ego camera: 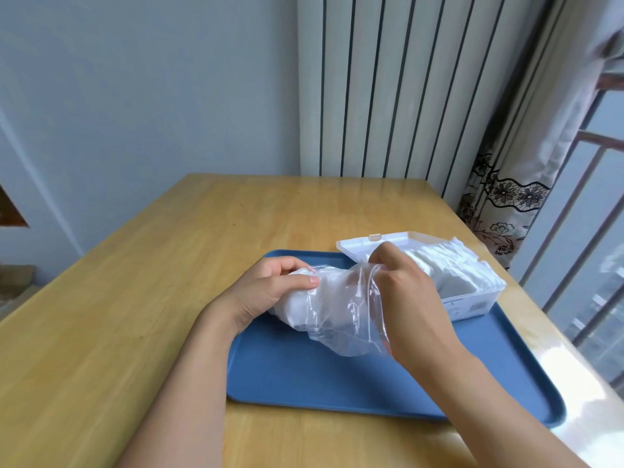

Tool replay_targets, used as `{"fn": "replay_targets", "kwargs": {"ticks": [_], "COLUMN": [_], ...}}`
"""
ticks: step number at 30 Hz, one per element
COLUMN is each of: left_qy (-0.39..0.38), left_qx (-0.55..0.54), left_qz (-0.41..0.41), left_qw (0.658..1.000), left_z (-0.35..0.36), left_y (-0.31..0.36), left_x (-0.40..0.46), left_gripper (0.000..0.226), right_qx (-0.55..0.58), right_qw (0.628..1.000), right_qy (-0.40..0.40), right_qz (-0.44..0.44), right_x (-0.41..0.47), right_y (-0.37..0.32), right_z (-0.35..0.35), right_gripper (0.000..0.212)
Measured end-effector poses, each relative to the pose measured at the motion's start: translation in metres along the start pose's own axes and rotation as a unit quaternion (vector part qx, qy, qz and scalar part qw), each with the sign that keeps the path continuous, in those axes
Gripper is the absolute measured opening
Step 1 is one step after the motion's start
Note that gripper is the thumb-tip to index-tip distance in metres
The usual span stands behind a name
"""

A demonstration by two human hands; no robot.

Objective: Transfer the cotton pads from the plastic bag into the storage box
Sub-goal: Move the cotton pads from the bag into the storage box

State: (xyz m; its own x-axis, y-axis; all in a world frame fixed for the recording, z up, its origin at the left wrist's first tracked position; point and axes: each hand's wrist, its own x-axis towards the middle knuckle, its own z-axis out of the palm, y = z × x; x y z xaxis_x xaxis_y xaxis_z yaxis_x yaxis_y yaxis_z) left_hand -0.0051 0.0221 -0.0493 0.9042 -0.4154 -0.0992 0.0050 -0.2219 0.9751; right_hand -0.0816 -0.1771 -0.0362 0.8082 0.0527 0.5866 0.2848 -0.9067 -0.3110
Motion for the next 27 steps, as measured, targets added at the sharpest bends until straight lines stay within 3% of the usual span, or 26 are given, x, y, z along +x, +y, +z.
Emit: {"fn": "replay_targets", "kwargs": {"ticks": [2, 6, 8, 11, 19, 27], "left_qy": [-0.001, 0.013, 0.017, 0.023, 0.04, 0.097], "left_qx": [0.001, -0.021, -0.035, -0.045, -0.031, -0.028], "left_qz": [0.001, 0.016, 0.025, 0.036, 0.053, 0.059], "left_qw": [1.0, 1.0, 0.999, 0.998, 0.997, 0.993], "left_z": [0.001, -0.001, -0.003, -0.003, -0.001, -0.001], "left_y": [0.001, 0.001, 0.0, -0.004, -0.006, -0.007], "left_x": [0.0, 0.0, 0.001, 0.004, 0.005, 0.008], "left_gripper": [0.048, 0.044, 0.042, 0.035, 0.034, 0.016], "right_qx": [-0.01, -0.075, -0.063, -0.066, -0.068, -0.064], "right_qw": [1.0, 0.989, 0.988, 0.993, 0.991, 0.987], "right_qy": [-0.011, -0.106, -0.115, -0.068, -0.075, -0.126], "right_qz": [-0.003, -0.078, -0.08, -0.074, -0.081, -0.08], "right_x": [0.001, -0.003, -0.004, -0.001, 0.0, -0.002], "right_y": [0.003, 0.014, 0.014, 0.015, 0.019, 0.019], "right_z": [-0.001, -0.002, 0.0, 0.003, 0.013, 0.014], "right_gripper": [0.014, 0.079, 0.067, 0.019, 0.016, 0.027]}}
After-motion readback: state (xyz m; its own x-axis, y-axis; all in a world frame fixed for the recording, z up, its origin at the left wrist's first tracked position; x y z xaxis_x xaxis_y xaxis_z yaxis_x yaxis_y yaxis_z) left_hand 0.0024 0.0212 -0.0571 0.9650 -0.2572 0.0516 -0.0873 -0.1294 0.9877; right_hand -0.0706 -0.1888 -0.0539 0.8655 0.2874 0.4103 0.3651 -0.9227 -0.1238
